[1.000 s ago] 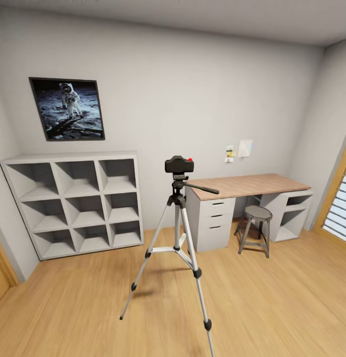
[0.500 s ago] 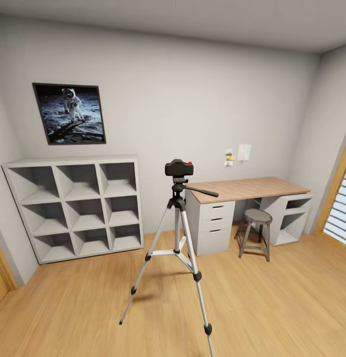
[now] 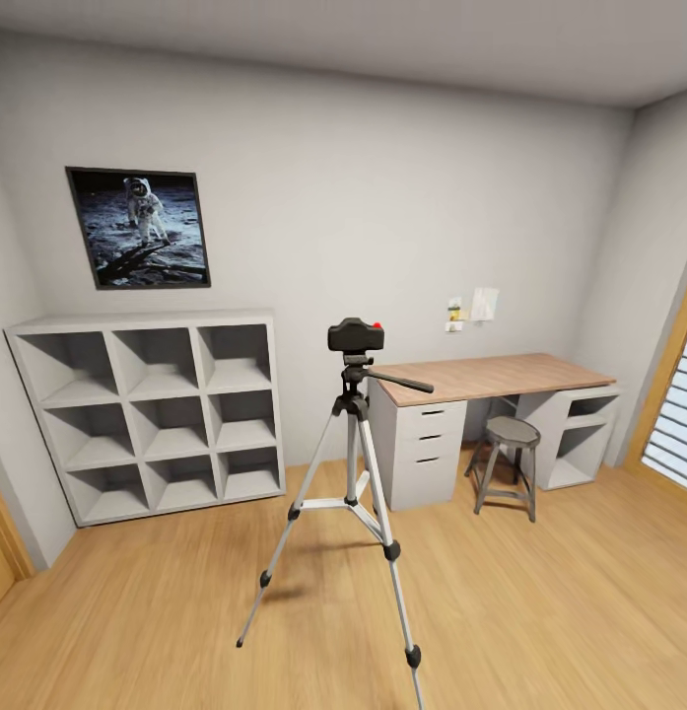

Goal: Attach the digital camera to the camera tripod in the bedroom.

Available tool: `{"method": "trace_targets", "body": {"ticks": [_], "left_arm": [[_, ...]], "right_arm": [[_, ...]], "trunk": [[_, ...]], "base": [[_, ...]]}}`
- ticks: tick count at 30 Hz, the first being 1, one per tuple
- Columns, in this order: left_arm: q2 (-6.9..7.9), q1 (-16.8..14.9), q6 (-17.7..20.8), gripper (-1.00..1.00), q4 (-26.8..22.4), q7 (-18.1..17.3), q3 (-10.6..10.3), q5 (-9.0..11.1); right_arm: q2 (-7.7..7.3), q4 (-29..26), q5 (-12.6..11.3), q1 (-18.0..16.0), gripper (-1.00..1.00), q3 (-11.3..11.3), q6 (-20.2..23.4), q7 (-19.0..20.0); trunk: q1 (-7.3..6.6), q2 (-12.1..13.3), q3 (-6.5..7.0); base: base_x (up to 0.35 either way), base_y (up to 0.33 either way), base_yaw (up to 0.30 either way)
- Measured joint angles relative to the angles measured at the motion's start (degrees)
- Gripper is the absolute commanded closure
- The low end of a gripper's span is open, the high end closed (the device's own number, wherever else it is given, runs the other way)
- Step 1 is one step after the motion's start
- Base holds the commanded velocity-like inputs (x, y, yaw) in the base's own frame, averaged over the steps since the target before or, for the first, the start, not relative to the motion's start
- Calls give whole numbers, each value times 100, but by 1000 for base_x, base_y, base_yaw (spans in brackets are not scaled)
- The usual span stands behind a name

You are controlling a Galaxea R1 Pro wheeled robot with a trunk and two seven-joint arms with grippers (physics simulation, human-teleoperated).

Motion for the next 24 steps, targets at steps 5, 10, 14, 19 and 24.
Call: {"method": "trace_targets", "body": {"ticks": [5, 10, 14, 19, 24], "left_arm": [[0, 0, 0, -100, 0, 0, 0, 0], [0, 1, 0, -100, 0, 0, 0, 0], [0, 2, 0, -100, 0, 0, 0, 0], [0, 1, 0, -100, 0, 0, 0, 0], [0, 1, 0, -100, 0, 0, 0, 0]], "right_arm": [[0, 0, 0, 0, -100, 0, 3, 0], [0, 0, 2, 0, -100, 0, -4, 0], [0, 0, 4, 0, -100, 0, -10, 0], [0, 0, -5, 0, -100, 0, -58, 0], [2, 0, -8, 0, -100, 0, -81, 0]], "trunk": [[0, 0, 0], [0, 0, 0], [0, 0, 1], [0, 0, 24], [0, 0, 64]], "base": [[0, 0, 0], [0, 0, 0], [0, 0, 0], [0, 0, 0], [0, 0, 0]]}}
